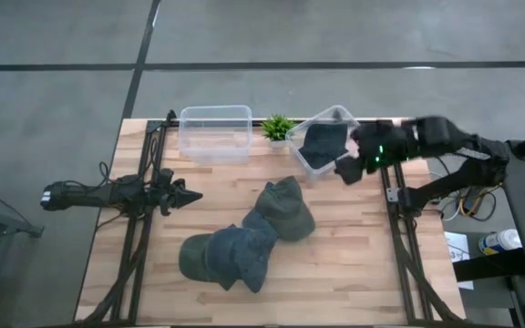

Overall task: Pick & Place hat
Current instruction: Put the top black cap into the left transparent bin

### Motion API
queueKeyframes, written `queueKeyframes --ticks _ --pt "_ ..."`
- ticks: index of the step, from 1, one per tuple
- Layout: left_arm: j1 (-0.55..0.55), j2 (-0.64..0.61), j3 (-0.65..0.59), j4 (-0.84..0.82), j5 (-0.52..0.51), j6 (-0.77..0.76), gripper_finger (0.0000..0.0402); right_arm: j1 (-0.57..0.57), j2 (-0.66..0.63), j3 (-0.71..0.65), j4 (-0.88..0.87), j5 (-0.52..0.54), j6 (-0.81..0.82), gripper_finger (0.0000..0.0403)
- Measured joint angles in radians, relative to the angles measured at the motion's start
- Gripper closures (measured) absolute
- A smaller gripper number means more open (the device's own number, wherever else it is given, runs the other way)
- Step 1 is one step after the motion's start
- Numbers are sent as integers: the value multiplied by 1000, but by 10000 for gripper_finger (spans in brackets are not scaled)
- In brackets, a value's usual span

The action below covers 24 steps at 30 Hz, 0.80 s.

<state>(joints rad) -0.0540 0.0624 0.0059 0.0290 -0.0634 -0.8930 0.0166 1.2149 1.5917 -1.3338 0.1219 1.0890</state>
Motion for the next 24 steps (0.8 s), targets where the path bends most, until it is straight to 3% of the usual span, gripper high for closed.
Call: queueKeyframes --ticks 10,16,20,24 --pt "0 0 0 -1 20 3 401 355 -95 -459 295 172 638 99" --pt "0 0 0 0 20 28 401 475 -104 -762 768 310 910 94" --pt "0 0 0 1 20 28 401 544 -44 -927 1074 434 1027 94" --pt "0 0 0 5 20 28 401 600 53 -1023 1258 544 1159 94"
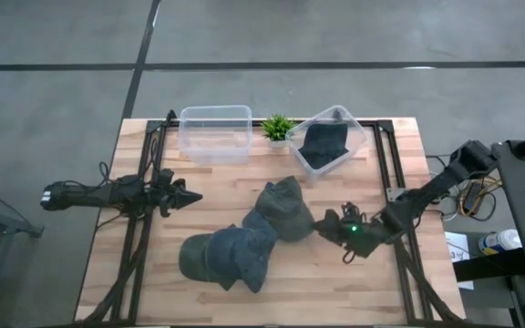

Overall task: Pick & Place hat
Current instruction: Put the top black cap into the left transparent bin

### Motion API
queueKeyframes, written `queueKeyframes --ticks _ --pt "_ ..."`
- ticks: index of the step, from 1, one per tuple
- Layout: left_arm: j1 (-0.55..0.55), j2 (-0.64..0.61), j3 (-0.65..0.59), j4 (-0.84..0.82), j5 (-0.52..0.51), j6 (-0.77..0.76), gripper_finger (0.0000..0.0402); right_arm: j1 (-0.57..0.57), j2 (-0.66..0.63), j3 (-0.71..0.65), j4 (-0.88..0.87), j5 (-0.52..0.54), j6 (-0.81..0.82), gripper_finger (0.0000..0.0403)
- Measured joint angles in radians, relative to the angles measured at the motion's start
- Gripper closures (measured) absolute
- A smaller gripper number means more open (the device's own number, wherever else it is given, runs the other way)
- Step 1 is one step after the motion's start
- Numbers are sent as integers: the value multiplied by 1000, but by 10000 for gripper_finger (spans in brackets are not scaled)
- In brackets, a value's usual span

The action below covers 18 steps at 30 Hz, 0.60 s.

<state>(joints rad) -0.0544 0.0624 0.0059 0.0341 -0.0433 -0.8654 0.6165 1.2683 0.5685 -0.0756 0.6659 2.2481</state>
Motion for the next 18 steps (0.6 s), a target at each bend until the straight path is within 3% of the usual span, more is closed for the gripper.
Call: queueKeyframes --ticks 10,18 --pt "0 0 3 2 1 -16 401 15 299 -56 344 97 51 96" --pt "0 0 15 5 2 -50 401 16 439 -57 442 229 67 113"
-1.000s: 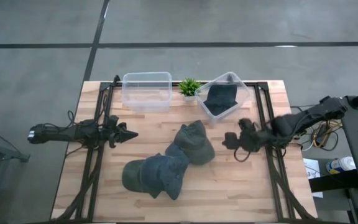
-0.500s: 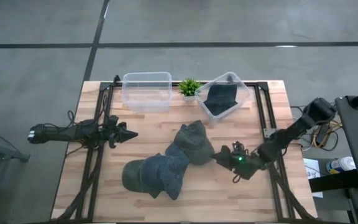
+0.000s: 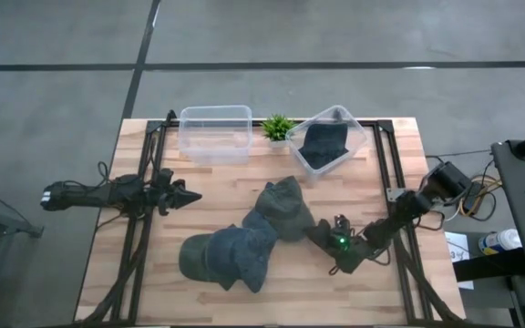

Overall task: Pick & Place hat
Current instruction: Put the top black cap into the left transparent bin

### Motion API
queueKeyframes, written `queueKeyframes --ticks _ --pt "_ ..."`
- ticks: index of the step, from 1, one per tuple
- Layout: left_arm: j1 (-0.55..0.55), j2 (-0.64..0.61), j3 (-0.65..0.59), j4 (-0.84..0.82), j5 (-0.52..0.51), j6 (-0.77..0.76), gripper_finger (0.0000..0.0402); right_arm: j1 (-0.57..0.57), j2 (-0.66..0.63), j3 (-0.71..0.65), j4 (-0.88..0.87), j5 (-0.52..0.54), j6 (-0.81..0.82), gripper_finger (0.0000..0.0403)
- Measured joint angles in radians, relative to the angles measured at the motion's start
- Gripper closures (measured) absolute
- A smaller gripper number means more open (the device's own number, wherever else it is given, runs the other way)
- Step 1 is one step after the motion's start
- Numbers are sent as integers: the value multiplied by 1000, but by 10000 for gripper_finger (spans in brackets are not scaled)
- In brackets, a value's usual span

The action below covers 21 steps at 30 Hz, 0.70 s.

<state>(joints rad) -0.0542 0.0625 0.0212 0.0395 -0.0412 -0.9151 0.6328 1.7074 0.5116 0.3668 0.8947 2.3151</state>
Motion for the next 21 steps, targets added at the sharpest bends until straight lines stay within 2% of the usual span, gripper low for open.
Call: queueKeyframes --ticks 4,13,15,18,21 --pt "0 0 1 -4 -3 -3 401 -1 4 7 -8 22 -21 133" --pt "0 0 4 -3 -3 -33 401 -40 -16 22 13 49 -15 203" --pt "0 0 5 -3 -3 -31 401 -61 -21 25 10 36 -16 209" --pt "0 0 5 -3 -4 -26 401 -91 -21 35 3 -46 -21 211" --pt "0 0 5 -4 -4 -26 401 -116 -21 39 3 -58 -24 211"
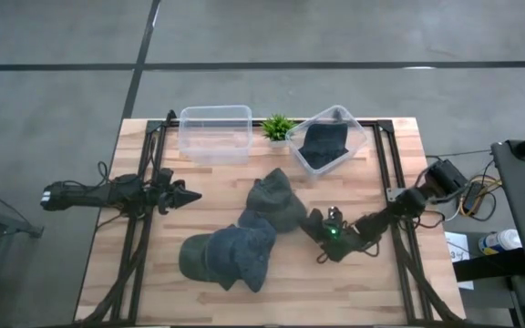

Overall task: Pick & Place hat
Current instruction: Put the top black cap into the left transparent bin

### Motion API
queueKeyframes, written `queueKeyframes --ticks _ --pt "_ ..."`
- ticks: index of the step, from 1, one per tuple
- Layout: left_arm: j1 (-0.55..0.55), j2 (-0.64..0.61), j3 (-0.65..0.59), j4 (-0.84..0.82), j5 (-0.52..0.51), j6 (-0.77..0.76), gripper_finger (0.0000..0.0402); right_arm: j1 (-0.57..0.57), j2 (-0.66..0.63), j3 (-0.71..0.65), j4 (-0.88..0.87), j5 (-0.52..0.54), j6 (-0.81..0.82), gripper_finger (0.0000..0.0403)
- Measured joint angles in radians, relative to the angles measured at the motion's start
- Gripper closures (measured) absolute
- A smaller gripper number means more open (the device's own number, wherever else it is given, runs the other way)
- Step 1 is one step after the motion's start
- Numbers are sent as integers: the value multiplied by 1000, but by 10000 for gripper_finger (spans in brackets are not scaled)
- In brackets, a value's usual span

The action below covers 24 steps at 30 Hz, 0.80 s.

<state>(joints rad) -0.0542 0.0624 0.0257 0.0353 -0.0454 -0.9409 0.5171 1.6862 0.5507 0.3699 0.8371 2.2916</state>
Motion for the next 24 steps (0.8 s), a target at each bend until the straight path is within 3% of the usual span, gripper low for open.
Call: queueKeyframes --ticks 11,14,20,24 --pt "0 0 2 -2 0 10 401 -60 0 0 -23 -16 -18 219" --pt "0 0 2 -2 0 27 401 -63 0 0 -23 -31 -38 254" --pt "0 0 2 -3 0 29 401 -63 -14 14 -12 -16 -93 375" --pt "0 0 2 -10 0 30 401 -63 -42 57 -22 -16 -194 389"
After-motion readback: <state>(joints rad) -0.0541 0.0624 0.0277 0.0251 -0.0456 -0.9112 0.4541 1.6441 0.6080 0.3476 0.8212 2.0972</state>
